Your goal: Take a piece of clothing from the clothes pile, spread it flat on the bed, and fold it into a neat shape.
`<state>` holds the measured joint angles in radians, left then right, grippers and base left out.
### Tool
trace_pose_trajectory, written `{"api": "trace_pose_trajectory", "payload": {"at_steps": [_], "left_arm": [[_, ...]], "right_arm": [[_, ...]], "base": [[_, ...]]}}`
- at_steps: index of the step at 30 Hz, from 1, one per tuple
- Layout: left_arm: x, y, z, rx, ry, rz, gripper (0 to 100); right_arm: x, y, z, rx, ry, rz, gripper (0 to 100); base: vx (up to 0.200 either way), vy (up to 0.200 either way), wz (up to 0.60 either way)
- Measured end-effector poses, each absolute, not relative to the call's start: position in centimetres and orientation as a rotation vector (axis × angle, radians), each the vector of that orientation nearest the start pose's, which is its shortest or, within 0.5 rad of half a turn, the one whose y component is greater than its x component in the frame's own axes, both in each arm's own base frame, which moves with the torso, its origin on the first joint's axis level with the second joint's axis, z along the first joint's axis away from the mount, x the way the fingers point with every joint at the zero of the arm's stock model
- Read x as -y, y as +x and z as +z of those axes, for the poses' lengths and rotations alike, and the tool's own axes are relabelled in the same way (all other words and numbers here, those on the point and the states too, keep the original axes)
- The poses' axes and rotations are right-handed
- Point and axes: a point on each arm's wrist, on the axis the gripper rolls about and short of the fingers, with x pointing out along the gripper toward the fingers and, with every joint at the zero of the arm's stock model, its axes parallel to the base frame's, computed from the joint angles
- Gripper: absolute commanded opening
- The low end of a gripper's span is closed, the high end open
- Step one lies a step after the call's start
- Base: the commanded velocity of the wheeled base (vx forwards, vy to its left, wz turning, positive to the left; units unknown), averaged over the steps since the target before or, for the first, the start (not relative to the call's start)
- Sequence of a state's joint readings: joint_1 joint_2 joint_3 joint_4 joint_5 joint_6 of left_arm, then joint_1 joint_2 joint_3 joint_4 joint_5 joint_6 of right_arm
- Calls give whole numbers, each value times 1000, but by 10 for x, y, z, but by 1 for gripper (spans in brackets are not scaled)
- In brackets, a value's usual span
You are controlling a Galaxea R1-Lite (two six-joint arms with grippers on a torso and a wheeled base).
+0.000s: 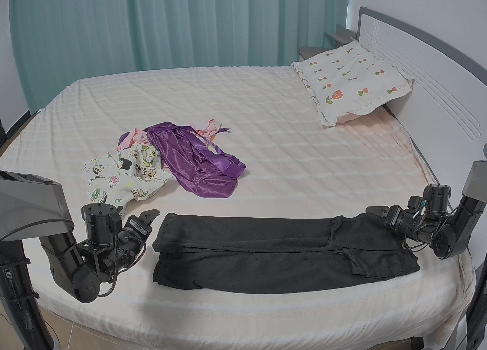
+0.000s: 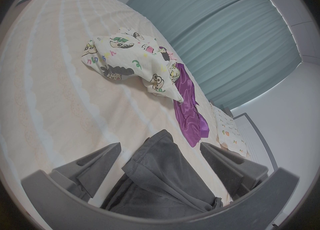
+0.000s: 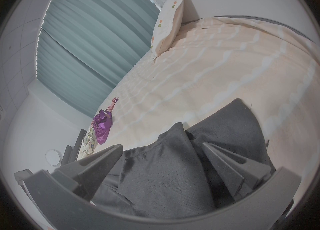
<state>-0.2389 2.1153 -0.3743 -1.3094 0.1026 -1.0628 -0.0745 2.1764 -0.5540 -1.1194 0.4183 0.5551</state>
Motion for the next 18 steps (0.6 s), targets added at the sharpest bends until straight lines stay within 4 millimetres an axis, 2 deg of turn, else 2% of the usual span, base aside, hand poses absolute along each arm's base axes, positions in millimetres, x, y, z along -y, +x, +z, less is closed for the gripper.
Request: {"api": "trace_pose_trajectory", "payload": {"at_steps": [7,8,18], "left_arm": [[68,286,26,-463,-968,107,100],[68,286,25,-465,-968,108,100],[69,286,22,-476,-963,112,100]], "right_arm": [[16,325,12,-591,655,189,100],[15,325,11,-596,654,189,0],[17,322,8,-608,666,163,0]], "base": [[0,0,0],[0,0,0],[0,0,0]]}}
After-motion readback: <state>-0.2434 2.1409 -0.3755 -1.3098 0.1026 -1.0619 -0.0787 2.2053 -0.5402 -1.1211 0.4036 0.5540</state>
